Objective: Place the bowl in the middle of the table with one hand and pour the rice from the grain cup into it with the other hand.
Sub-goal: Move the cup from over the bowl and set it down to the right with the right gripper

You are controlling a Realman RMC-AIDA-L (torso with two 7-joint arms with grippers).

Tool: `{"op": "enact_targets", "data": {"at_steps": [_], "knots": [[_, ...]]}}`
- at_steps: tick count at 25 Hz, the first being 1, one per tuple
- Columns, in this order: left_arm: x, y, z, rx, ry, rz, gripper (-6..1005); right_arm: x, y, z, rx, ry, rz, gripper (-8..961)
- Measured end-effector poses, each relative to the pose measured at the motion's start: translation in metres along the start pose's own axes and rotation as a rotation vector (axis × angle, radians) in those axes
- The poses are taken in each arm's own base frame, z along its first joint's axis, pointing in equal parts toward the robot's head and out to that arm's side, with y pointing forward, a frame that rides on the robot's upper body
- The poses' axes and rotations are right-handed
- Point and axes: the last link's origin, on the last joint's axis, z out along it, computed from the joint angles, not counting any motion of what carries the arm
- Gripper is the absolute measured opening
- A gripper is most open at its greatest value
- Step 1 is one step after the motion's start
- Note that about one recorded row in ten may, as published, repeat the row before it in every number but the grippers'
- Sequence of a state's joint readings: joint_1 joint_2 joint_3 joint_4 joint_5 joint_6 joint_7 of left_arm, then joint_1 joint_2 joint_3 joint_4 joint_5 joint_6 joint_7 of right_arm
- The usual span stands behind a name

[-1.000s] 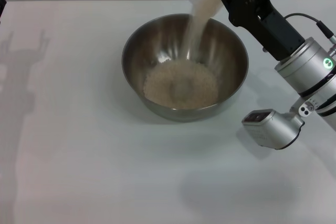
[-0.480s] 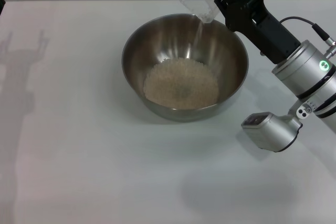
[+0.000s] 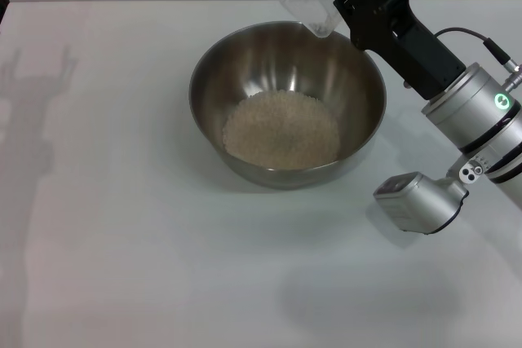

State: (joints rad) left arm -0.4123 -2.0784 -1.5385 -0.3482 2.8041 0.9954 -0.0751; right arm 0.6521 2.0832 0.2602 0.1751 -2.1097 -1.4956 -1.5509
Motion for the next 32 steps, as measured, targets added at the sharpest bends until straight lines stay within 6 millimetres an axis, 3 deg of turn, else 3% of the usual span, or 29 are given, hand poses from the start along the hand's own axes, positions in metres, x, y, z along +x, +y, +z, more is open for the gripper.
{"op": "enact_targets", "data": {"at_steps": [15, 25, 32], "knots": [[0.001, 0.001, 0.001, -0.003, 0.003, 0.000, 806, 0.006, -0.006, 0.007, 0.057, 0.290, 0.386, 33], [0.001, 0.002, 0.002, -0.006, 0.005, 0.000, 806, 0.005, -0.006, -0.001, 0.113, 0.342, 0.693, 41], [0.002, 0.002, 0.002, -0.006, 0.006, 0.000, 806, 0.022, 0.000, -0.009, 0.194, 0.509, 0.967, 46]]}}
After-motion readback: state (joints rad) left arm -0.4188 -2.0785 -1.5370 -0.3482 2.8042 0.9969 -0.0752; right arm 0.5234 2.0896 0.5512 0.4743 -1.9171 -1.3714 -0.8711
